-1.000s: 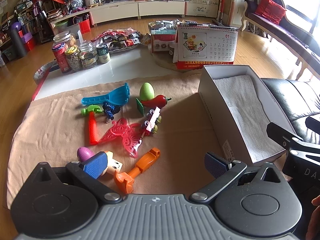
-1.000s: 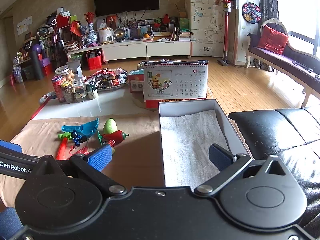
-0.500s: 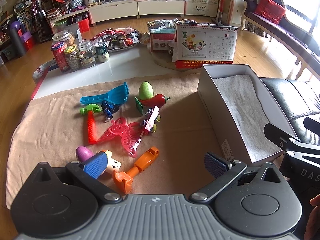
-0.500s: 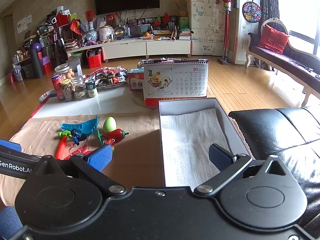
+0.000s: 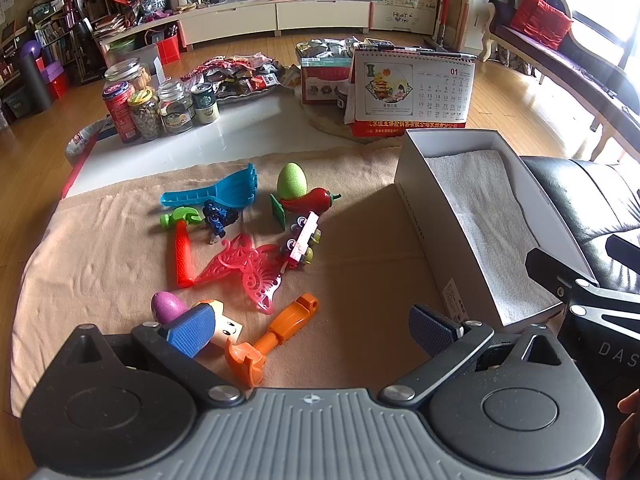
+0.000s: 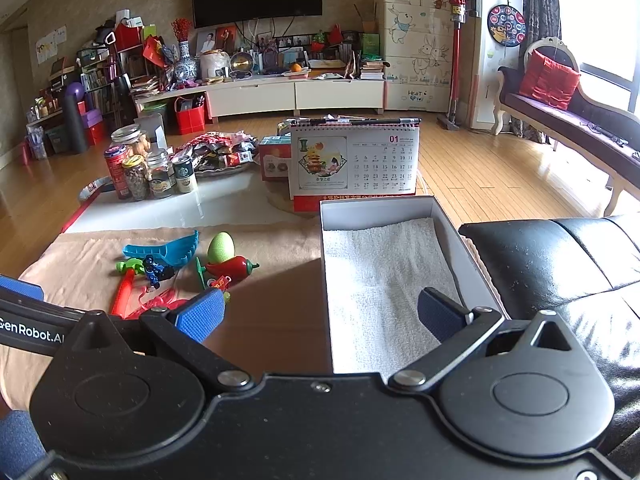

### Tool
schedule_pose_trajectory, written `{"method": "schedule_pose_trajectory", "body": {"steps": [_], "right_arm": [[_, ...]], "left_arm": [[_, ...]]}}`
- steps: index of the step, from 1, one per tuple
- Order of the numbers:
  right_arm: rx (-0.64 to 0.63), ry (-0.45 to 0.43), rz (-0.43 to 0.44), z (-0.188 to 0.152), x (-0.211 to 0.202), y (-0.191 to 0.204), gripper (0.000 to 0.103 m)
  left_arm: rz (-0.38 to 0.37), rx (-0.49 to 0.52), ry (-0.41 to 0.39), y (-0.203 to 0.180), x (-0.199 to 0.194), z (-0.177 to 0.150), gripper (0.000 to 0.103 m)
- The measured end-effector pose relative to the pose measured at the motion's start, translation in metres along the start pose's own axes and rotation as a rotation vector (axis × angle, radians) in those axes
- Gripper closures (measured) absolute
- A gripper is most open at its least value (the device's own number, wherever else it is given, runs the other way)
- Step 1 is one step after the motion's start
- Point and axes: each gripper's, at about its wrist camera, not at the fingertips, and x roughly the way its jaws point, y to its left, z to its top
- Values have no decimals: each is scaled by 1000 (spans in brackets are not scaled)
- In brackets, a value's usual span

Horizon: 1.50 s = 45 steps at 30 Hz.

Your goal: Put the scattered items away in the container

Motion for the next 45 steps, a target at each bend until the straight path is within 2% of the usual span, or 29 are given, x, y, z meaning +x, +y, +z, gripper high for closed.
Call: {"method": "schedule_pose_trajectory", "body": {"steps": [45], "right_arm": [[-13, -2, -6, -1, -3, -7, 3]], "left_arm": [[-29, 27, 24, -11, 3, -2, 1]]}}
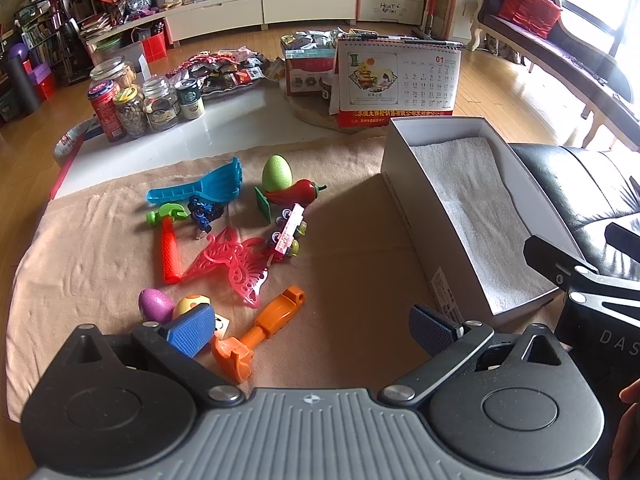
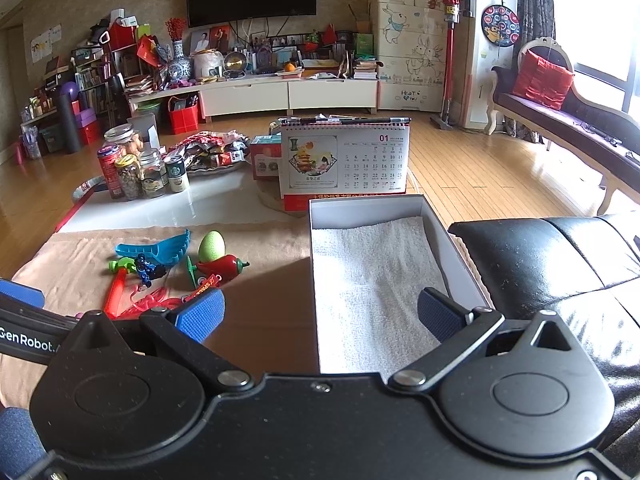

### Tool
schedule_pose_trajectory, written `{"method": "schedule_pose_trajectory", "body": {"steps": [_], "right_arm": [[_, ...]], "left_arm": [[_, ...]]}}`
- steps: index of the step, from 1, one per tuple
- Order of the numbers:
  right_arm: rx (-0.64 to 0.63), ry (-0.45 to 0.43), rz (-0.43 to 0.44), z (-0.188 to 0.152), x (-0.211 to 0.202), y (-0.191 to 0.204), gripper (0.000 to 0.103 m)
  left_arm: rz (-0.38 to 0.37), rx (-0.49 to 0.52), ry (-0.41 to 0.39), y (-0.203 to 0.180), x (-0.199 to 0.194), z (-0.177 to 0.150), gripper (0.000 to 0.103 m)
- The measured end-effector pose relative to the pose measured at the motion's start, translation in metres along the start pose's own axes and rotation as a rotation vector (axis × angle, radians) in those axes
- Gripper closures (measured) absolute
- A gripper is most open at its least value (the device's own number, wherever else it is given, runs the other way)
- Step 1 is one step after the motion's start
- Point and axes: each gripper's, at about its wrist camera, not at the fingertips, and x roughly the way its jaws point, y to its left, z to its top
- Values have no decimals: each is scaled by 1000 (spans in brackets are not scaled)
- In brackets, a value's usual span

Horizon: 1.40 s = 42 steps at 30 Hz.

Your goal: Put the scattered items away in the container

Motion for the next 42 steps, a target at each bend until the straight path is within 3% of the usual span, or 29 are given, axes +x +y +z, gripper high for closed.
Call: {"method": "schedule_pose_trajectory", "body": {"steps": [9, 13, 19, 23, 26, 29, 31, 33, 37, 39, 42], "right_arm": [[4, -8, 1, 0, -1, -2, 3], [12, -43, 11, 8, -5, -2, 3], [-42, -98, 82, 21, -5, 23, 3], [-72, -78, 171, 18, 10, 47, 3], [-97, -30, 210, 11, 28, 66, 3], [-136, 14, 245, 0, 47, 85, 3], [-162, 43, 266, -7, 62, 97, 3], [-188, 69, 294, -16, 77, 108, 3], [-226, 105, 344, -30, 104, 128, 3], [-247, 118, 379, -35, 115, 136, 3], [-282, 135, 451, -41, 125, 146, 3]], "left_arm": [[-10, 18, 1, -3, 0, -1, 1], [11, -50, -50, 20, -13, 10, 1], [51, -199, -134, 97, -35, 41, 1], [80, -296, -166, 155, -31, 49, 0], [38, -410, -196, 201, -21, 41, 0], [-71, -553, -229, 241, -3, 20, 0], [-79, -632, -181, 258, 15, 7, 0], [6, -585, -146, 262, 32, -1, 1], [158, -391, -122, 253, 61, -17, 0], [175, -329, -103, 249, 74, -27, 0], [149, -331, -53, 250, 95, -42, 0]]}}
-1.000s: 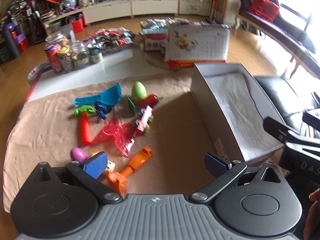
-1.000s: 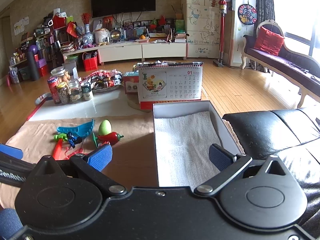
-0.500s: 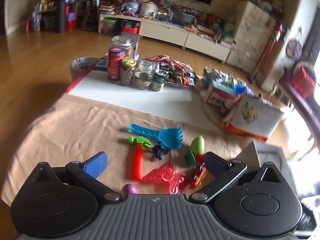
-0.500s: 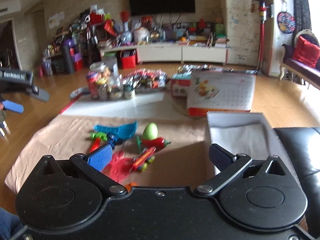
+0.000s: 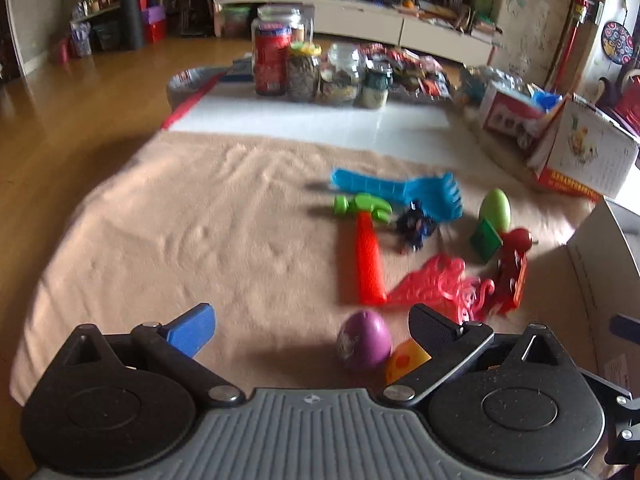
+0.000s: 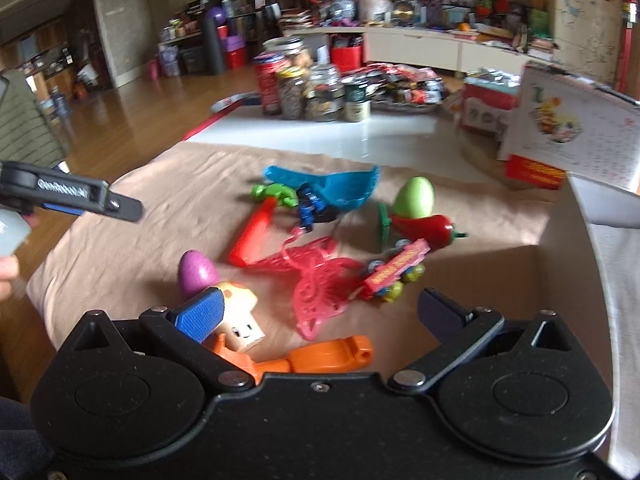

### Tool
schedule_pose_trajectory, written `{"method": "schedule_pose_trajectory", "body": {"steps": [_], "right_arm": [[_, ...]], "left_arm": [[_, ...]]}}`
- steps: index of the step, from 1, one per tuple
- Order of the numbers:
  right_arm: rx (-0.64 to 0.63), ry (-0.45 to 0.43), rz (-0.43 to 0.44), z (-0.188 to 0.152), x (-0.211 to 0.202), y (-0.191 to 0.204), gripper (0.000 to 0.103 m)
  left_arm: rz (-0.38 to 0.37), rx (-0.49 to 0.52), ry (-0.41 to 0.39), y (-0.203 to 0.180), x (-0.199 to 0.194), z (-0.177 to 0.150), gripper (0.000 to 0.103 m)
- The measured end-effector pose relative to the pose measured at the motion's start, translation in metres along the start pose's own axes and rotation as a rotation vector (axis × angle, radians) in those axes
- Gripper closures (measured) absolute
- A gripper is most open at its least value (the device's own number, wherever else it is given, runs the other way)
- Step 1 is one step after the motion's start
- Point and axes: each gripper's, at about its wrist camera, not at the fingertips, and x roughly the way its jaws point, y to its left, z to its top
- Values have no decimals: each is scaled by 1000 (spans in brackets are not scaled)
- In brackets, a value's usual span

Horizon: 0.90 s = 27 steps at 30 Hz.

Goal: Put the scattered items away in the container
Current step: 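Lower the right tool onto the mushroom toy while the left tool approaches the purple egg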

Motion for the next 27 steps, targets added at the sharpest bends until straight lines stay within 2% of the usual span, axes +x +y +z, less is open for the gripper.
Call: {"method": "schedule_pose_trajectory", "body": {"steps": [3, 6, 10, 13, 14, 15, 20, 27], "right_arm": [[-78, 19, 82, 3, 11, 10, 3], [-209, 35, 151, 7, 23, 27, 3], [-326, 134, 225, 11, 48, 47, 4], [-331, 209, 268, 10, 70, 52, 14], [-330, 230, 278, 10, 75, 52, 29], [-328, 254, 286, 10, 81, 52, 36], [-303, 403, 338, 13, 113, 50, 36], [-313, 483, 322, 16, 141, 50, 37]], "left_arm": [[-14, -10, 28, 4, 11, -11, 0], [-1, -6, 43, 6, 18, -19, 0], [32, 21, 67, 8, 25, -24, 0], [41, 37, 65, 9, 25, -26, 0], [34, 38, 67, 10, 25, -27, 0], [27, 37, 70, 11, 25, -26, 0], [24, 51, 75, 13, 25, -23, 0], [42, 80, 91, 10, 27, -21, 0]]}}
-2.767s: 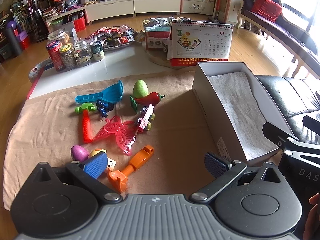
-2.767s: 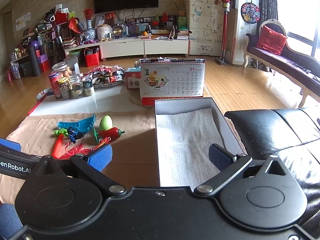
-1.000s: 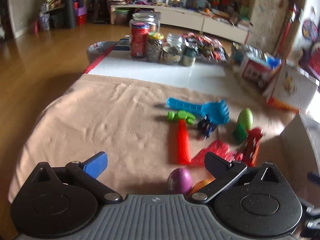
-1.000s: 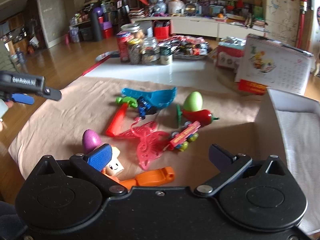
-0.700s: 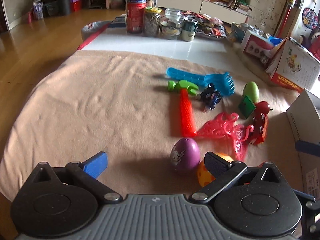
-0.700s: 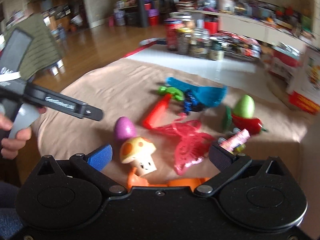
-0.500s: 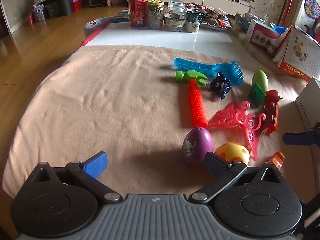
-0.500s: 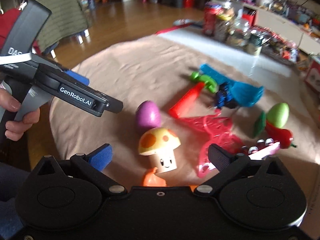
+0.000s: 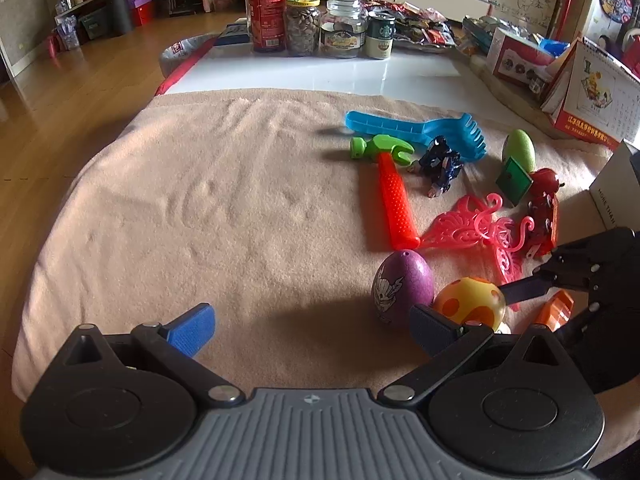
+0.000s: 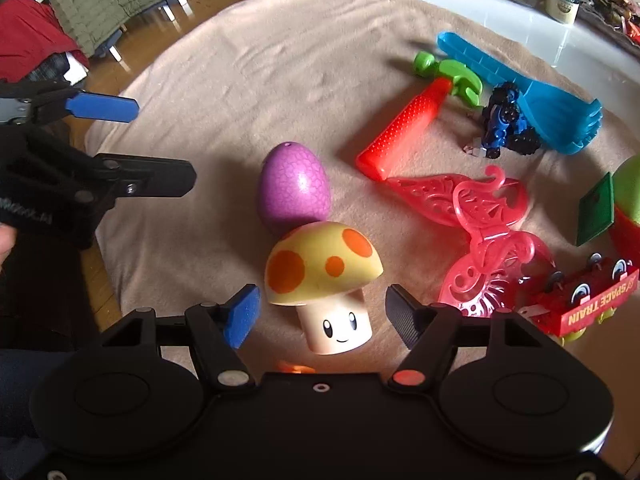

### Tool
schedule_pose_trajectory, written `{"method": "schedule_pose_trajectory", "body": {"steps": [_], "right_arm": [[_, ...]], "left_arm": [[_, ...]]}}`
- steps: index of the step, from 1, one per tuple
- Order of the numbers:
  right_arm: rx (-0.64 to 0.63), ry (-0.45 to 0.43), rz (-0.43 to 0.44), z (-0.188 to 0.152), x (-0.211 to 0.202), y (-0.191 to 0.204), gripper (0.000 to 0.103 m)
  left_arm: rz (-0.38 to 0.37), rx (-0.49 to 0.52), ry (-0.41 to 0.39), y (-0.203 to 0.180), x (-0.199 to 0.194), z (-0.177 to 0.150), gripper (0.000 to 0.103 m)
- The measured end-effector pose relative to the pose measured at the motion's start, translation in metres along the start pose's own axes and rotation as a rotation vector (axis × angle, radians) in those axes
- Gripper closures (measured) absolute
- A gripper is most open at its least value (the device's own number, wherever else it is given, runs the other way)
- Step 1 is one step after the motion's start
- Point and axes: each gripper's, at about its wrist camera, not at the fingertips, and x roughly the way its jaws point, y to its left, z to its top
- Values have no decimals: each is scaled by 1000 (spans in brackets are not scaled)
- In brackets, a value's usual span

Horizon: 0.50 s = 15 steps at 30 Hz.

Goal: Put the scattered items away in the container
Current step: 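Lower the right tool onto the mushroom toy while the left tool approaches the purple egg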

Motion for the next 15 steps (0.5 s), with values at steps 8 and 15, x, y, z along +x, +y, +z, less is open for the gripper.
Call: {"method": "schedule_pose_trajectory", "body": {"steps": [8, 15], "right_arm": [[-51, 30, -38, 3, 17, 7, 50], [-23, -18, -65, 0, 12, 6, 50]], "left_arm": [[33, 60, 25, -11, 2, 2, 0], [35, 72, 31, -16, 3, 5, 0]]}}
